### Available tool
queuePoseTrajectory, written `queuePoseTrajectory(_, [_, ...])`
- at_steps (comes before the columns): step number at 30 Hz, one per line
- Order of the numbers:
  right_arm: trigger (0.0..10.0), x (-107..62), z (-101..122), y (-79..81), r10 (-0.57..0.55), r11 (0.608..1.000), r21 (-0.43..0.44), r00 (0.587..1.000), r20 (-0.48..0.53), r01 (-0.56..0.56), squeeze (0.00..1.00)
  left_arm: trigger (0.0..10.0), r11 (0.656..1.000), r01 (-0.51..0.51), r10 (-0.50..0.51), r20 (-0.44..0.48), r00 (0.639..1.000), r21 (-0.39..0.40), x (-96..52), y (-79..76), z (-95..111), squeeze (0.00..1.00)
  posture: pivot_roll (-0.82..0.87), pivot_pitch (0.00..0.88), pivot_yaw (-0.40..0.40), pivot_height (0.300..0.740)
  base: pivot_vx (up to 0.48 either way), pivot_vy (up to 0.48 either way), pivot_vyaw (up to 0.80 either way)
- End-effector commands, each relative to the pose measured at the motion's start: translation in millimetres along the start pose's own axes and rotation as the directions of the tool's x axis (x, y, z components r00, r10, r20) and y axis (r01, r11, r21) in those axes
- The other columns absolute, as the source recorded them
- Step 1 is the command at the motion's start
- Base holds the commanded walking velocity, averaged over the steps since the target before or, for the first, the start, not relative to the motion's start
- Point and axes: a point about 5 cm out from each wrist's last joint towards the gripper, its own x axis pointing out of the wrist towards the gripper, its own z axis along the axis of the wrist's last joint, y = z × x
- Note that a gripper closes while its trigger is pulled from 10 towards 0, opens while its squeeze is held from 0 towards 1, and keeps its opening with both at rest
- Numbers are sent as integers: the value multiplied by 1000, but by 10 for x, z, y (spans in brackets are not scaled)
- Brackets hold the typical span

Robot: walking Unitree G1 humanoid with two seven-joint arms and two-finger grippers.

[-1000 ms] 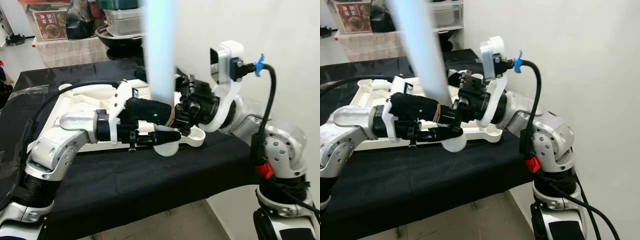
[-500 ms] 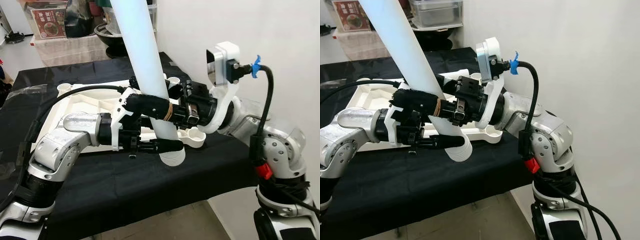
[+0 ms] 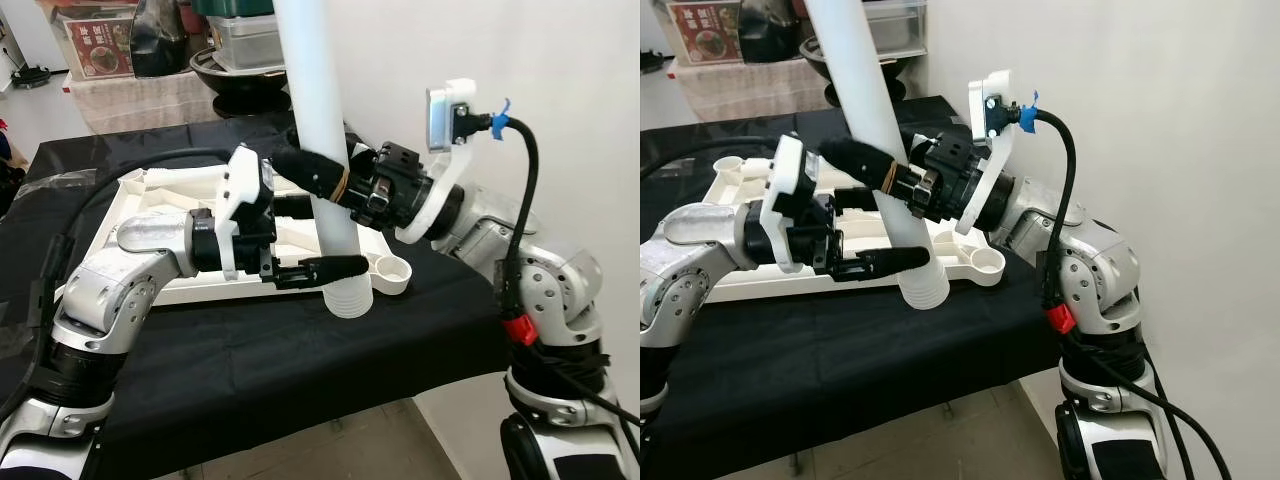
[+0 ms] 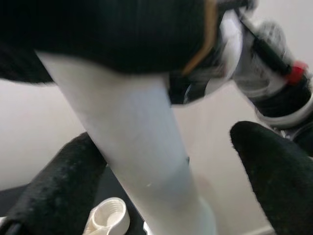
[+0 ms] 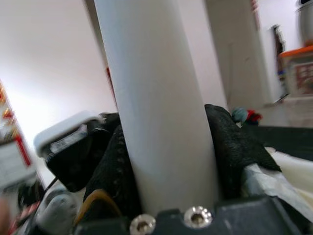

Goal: Building children table

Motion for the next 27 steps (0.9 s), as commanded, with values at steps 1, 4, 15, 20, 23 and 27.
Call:
queuePoseTrajectory(1, [0, -24, 63, -108, -100, 995, -25, 994, 39, 101, 0, 10000, 1000, -10, 11, 78, 997, -11, -57, 14, 153, 1000, -79, 44, -5, 740, 0, 0, 0])
queuePoseTrajectory(4, [0, -24, 63, -108, -100, 995, -25, 994, 39, 101, 0, 10000, 1000, -10, 11, 78, 997, -11, -57, 14, 153, 1000, -79, 44, -5, 740, 0, 0, 0])
queuePoseTrajectory(15, [0, -246, -15, -568, -457, 881, -137, 890, 10, 454, 0, 10000, 995, -49, 29, 217, 976, 85, -496, 34, 754, 1000, -60, 38, -12, 740, 0, 0, 0])
queuePoseTrajectory(20, [0, -203, -93, -366, -315, 930, -210, 948, -34, 302, 0, 10000, 962, -216, 174, 236, 956, 166, -514, 307, 912, 1000, -61, 33, -5, 740, 0, 0, 0])
queuePoseTrajectory(23, [0, -182, -105, -277, -252, 945, -226, 967, -43, 237, 0, 10000, 957, -241, 197, 249, 948, 163, -494, 373, 940, 1000, -61, 33, -5, 740, 0, 0, 0])
queuePoseTrajectory(27, [0, -112, -159, -116, -157, 955, -264, 985, -67, 134, 0, 10000, 979, -178, 148, 249, 957, 103, -299, 456, 918, 0, -66, 27, -3, 740, 0, 0, 0])
